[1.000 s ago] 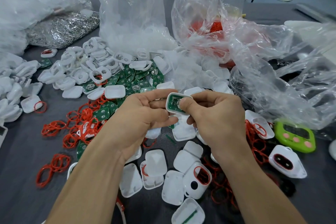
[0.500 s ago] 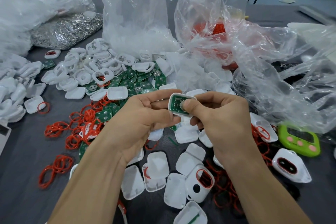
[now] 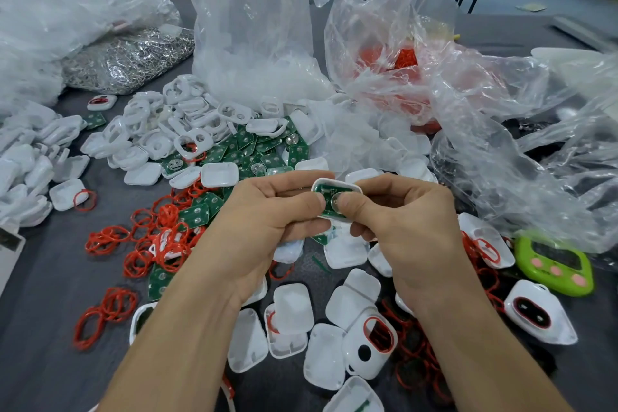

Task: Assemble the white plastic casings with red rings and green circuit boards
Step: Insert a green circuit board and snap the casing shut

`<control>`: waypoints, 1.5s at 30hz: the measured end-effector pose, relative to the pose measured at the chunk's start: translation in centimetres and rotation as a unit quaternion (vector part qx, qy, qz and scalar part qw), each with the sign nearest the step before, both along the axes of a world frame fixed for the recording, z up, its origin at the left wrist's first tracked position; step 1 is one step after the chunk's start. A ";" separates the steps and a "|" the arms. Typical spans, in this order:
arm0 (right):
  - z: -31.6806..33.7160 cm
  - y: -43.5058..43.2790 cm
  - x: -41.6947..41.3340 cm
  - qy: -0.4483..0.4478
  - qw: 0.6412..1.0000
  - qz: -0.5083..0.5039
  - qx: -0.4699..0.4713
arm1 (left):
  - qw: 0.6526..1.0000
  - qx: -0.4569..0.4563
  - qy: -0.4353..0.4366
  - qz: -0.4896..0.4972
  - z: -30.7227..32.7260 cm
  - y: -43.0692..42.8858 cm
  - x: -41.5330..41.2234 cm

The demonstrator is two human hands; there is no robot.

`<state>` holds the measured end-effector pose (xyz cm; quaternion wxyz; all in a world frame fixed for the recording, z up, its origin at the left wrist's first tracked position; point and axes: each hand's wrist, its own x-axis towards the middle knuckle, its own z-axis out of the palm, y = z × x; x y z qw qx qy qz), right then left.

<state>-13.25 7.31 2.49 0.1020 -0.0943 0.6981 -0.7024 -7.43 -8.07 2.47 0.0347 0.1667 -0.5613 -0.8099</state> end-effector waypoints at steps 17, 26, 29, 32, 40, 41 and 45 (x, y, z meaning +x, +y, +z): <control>-0.6 -0.3 0.0 0.012 1.000 0.012 0.013 | 0.998 -0.055 -0.009 0.043 0.0 0.2 0.0; -1.4 -0.5 -0.2 0.041 0.998 -0.006 0.047 | 0.983 -0.162 -0.008 0.086 -0.3 0.7 -0.2; -1.6 -0.3 -0.2 0.049 0.997 -0.004 0.058 | 0.971 -0.219 -0.012 0.100 -0.5 0.5 -0.1; -1.7 -0.3 -0.2 0.049 0.996 0.005 0.075 | 0.958 -0.263 -0.027 0.113 -0.7 0.4 -0.2; -2.1 -0.5 0.1 0.076 0.993 -0.009 0.092 | 0.960 -0.247 -0.048 0.125 -0.8 0.4 -0.3; -2.1 -0.6 0.2 0.078 0.992 -0.009 0.094 | 0.959 -0.248 -0.048 0.129 -0.9 0.3 -0.2; -2.3 -0.6 0.2 0.082 0.992 -0.011 0.099 | 0.955 -0.262 -0.046 0.135 -1.2 0.2 -0.3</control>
